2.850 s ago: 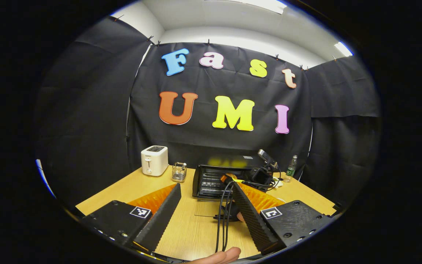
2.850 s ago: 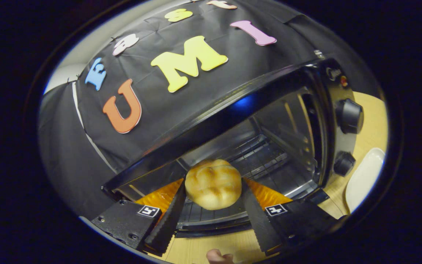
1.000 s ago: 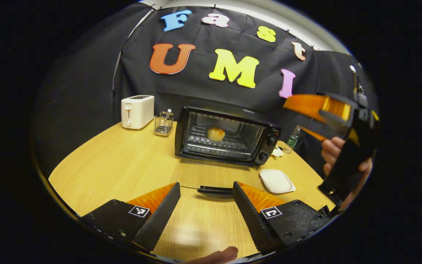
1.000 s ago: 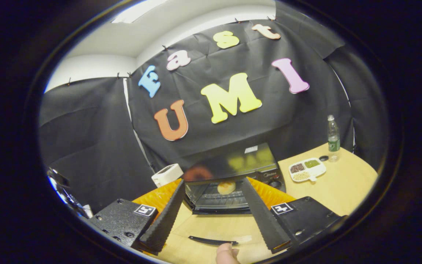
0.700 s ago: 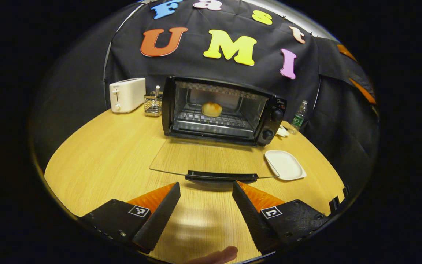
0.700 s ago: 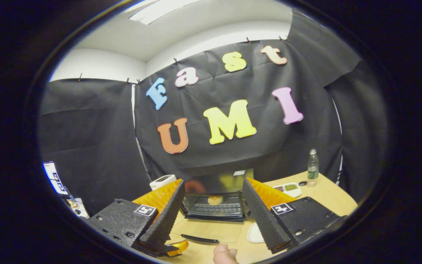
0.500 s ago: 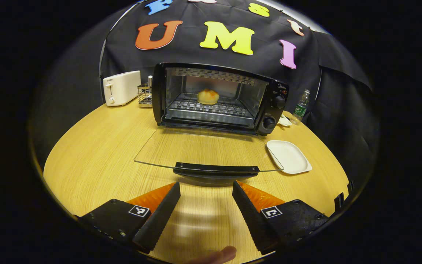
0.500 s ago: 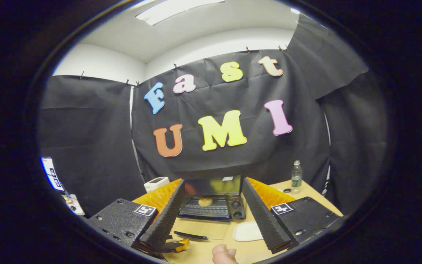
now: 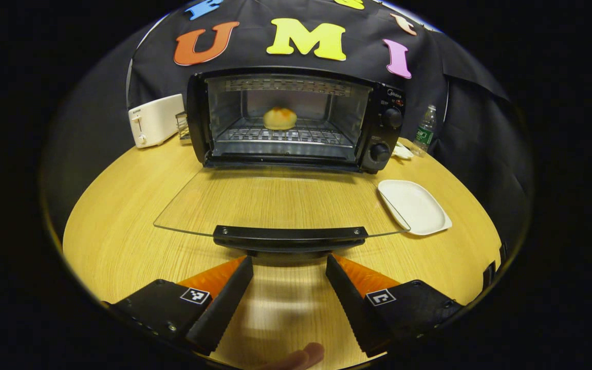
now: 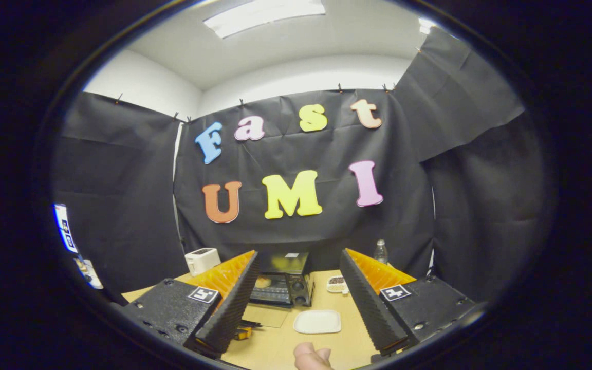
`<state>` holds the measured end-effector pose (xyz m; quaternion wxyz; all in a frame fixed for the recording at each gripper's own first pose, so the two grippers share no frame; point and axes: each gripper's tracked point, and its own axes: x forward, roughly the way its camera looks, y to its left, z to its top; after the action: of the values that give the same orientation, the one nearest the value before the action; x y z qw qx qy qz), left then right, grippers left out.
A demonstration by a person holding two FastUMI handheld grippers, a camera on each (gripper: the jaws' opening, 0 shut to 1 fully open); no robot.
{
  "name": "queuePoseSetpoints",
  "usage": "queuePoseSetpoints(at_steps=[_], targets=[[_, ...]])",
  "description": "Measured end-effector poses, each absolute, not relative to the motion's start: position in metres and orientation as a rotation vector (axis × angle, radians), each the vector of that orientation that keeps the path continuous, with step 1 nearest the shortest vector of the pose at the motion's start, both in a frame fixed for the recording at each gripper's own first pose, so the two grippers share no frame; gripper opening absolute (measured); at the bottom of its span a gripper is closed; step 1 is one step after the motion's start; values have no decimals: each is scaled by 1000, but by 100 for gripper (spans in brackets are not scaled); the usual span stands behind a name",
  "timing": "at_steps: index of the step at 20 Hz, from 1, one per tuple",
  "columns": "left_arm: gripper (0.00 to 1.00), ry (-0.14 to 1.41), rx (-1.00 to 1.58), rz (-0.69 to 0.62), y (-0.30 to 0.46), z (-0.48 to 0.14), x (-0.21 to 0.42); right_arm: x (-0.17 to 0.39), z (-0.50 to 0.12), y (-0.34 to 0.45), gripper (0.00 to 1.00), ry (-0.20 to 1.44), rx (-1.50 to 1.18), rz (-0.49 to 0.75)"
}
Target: Open the electric oven with the left hand, put the food in, and close the electric oven.
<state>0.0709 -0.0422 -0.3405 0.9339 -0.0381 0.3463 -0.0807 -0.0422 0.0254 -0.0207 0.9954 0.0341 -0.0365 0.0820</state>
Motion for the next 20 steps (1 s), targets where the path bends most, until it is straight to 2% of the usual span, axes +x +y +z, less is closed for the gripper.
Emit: queuePoseSetpoints(at_steps=[11,20], targets=[[95,730,-72,-172,-44,-334,71,-45,-27,12,94,-58,103,157],[95,617,-118,-199,-45,-289,84,-42,-31,14,95,-41,124,163]])
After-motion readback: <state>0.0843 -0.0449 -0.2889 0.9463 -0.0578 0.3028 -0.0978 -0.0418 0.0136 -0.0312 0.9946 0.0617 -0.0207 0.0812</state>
